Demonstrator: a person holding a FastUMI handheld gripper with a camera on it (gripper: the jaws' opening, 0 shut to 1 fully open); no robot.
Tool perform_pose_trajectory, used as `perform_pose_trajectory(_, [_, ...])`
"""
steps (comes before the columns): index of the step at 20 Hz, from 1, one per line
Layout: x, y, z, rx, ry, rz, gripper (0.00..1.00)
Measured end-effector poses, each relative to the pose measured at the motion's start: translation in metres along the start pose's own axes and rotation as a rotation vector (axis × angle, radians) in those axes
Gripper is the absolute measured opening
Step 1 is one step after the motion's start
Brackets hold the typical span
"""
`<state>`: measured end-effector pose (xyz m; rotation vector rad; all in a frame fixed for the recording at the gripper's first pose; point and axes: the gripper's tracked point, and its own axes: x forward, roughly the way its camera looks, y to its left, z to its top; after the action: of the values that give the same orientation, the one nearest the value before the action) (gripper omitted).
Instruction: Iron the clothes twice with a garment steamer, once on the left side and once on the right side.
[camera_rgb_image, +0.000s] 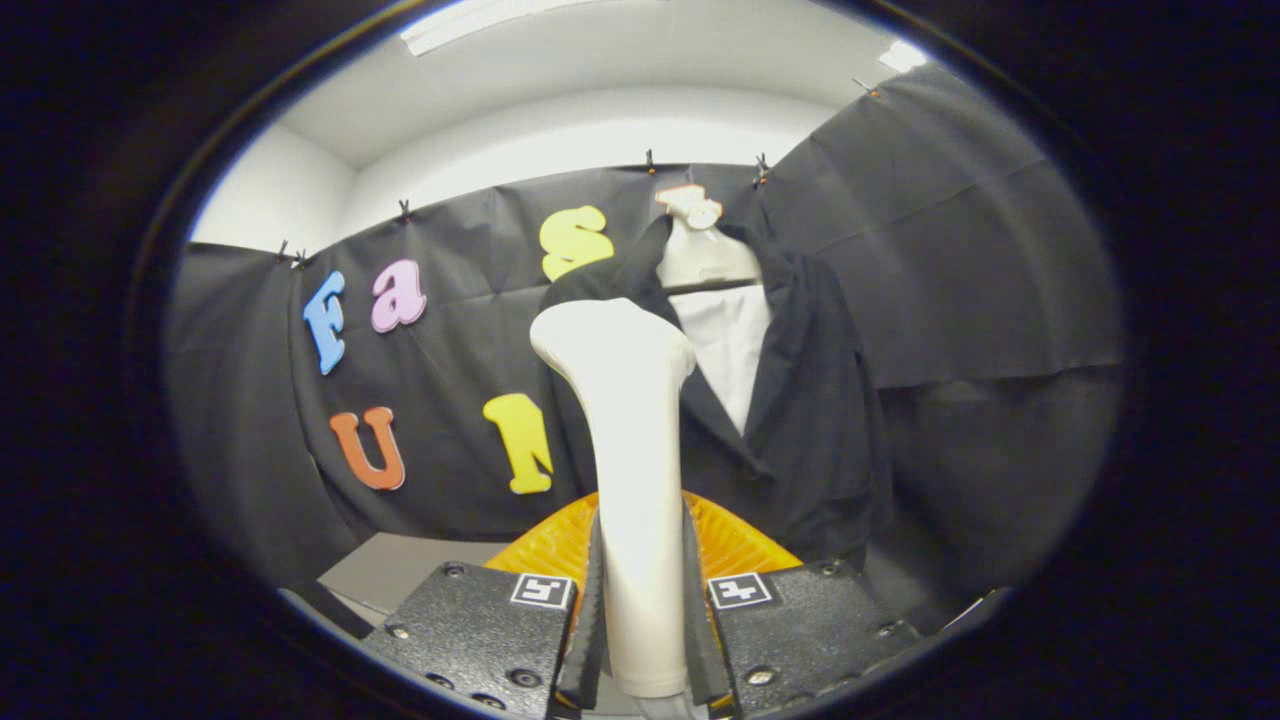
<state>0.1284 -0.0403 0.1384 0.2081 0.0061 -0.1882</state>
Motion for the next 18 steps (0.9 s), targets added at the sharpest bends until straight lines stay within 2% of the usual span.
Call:
perform_pose_trajectory(5, [0.041, -0.027, 0.052, 0.018, -0.104, 0.001, 0.36])
perform_pose_trajectory(12, [0.081, -0.014, 0.111, -0.026, -0.281, 0.054, 0.36])
perform_pose_trajectory(15, [0.095, -0.006, 0.114, -0.056, -0.312, 0.058, 0.36])
perform_pose_trajectory(18, [0.111, -0.001, 0.095, -0.089, -0.276, 0.056, 0.36])
